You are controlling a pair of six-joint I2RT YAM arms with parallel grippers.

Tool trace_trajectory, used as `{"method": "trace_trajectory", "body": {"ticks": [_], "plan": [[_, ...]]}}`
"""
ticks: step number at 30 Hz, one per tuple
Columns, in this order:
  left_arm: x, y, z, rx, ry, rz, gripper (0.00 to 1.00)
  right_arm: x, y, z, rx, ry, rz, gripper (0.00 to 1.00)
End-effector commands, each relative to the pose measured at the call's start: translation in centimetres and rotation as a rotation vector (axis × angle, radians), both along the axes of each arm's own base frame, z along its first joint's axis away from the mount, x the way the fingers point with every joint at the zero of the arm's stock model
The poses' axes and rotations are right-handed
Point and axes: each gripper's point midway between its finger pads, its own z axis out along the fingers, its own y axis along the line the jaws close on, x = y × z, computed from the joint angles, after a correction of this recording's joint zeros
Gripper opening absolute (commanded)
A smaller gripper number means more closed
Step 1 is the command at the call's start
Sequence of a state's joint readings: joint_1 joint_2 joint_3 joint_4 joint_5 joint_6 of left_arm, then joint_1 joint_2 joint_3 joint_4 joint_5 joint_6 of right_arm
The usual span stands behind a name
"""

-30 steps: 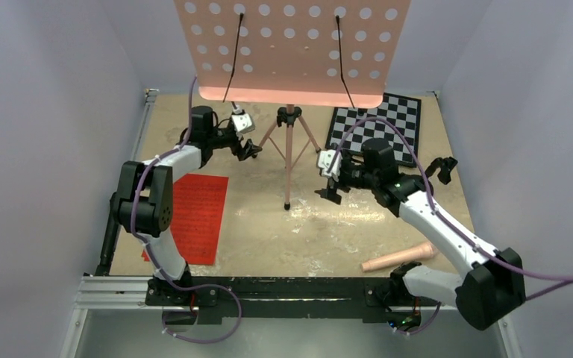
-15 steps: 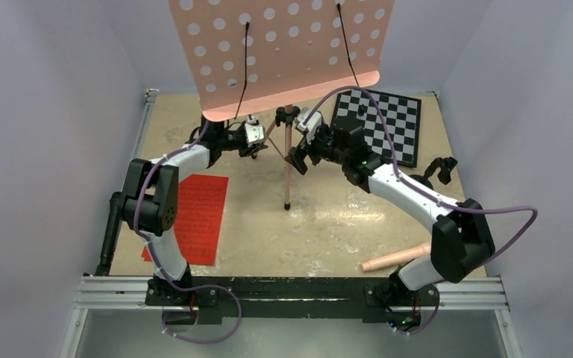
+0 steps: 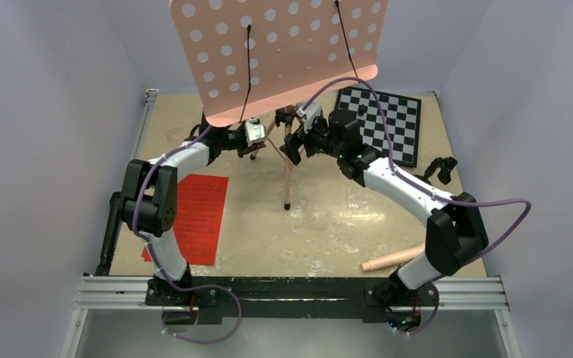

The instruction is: Pack up the instrument practice props

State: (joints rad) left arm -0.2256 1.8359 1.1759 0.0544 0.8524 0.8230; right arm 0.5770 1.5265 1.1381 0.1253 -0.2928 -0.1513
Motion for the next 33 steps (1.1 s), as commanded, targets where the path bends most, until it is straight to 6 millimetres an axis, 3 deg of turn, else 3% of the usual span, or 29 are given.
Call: {"method": "trace_trajectory", "body": {"ticks": [1, 9, 15, 22, 25, 27, 33], "plan": [[-2.3, 0.0, 1.0, 0.038, 0.017, -0.047, 0.0, 2.5, -0.1, 2.1, 0.038, -0.021, -0.097, 0.96], [-6.2, 1.7, 0.3, 0.128, 0.11, -0.057, 0.0, 4.1, -1.6, 2.8, 0.014, -0.047, -0.092, 0.92], [-9.6, 1.9, 0.0, 0.121, 0.219, -0.06, 0.0, 4.7, -3.2, 2.8, -0.026, -0.088, -0.064, 0.91], [-14.4, 0.3, -1.4, 0.157, 0.228, -0.179, 0.0, 5.8, -3.8, 3.0, -0.045, -0.137, -0.036, 0.85], [-15.1, -0.7, -1.7, 0.174, 0.227, -0.212, 0.01, 6.1, -3.8, 3.1, -0.048, -0.154, -0.029, 0.83], [-15.0, -1.1, -1.9, 0.201, 0.228, -0.203, 0.05, 6.2, -3.8, 3.1, -0.052, -0.162, -0.026, 0.82], [-16.0, -0.8, -2.4, 0.224, 0.275, -0.211, 0.32, 5.7, -3.9, 2.8, -0.068, -0.191, 0.007, 0.82]]}}
